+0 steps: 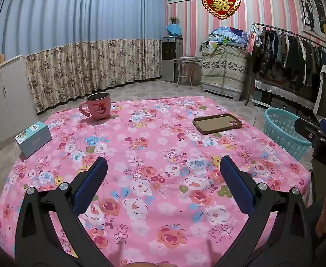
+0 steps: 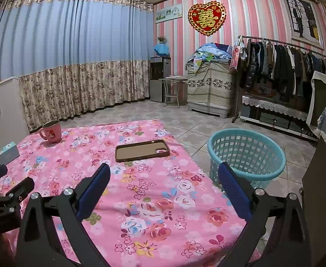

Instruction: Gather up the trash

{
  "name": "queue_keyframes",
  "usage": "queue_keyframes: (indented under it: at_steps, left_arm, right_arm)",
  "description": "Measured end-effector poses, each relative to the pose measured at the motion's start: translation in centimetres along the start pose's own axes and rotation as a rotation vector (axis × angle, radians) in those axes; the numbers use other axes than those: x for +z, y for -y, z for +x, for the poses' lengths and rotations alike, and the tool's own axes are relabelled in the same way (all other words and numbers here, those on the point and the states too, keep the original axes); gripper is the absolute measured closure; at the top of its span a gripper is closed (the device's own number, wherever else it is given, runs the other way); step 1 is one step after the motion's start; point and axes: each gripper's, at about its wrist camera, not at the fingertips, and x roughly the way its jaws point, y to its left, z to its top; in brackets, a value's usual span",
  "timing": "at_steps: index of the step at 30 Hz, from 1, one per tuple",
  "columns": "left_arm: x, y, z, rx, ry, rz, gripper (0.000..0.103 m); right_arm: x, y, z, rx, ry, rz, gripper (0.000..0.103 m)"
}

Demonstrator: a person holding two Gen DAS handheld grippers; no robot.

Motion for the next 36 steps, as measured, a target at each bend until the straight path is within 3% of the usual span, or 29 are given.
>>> queue_keyframes:
  at_steps: [36]
  left_arm:
    - [0.07,-0.09,-0.40,-0.002,0.006,0.021,0.005]
  right_arm:
    - [0.05,0.13,0.00,0.001,-0.003,0.007,0.008]
